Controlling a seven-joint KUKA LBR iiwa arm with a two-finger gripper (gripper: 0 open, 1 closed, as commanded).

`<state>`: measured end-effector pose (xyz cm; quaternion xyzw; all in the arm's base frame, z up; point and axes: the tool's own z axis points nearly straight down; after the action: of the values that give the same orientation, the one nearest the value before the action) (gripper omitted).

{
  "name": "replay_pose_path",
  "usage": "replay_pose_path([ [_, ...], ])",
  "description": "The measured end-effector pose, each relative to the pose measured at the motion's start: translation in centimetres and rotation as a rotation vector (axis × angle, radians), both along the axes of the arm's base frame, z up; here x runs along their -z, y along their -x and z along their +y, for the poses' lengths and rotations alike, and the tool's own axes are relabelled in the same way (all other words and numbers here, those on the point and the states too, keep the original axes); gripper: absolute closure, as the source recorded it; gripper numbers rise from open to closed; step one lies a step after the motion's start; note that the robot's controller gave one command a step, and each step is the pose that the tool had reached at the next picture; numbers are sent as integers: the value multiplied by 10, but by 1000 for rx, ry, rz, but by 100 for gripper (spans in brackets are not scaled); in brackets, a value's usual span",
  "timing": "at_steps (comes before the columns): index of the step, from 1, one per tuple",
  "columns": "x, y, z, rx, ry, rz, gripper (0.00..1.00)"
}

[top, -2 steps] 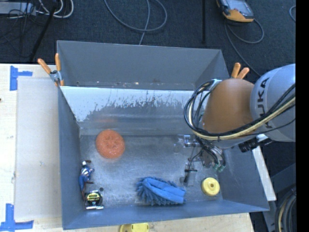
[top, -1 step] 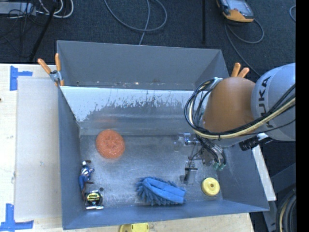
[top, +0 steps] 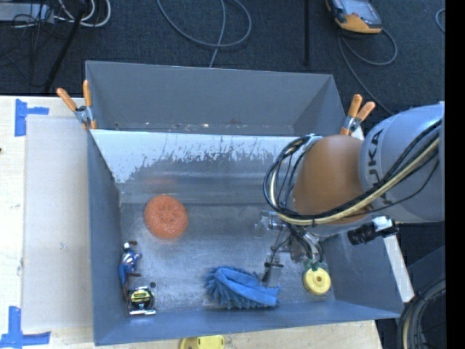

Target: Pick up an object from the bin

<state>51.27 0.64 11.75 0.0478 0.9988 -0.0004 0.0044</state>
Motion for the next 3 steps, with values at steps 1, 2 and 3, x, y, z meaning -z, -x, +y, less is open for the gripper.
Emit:
replay_pose_path([
  [1,28,10,55,40,0,14,0],
  [2,33,16,83,-27,-4,11,0],
  [3,43,31,82,-61,0,9,0],
])
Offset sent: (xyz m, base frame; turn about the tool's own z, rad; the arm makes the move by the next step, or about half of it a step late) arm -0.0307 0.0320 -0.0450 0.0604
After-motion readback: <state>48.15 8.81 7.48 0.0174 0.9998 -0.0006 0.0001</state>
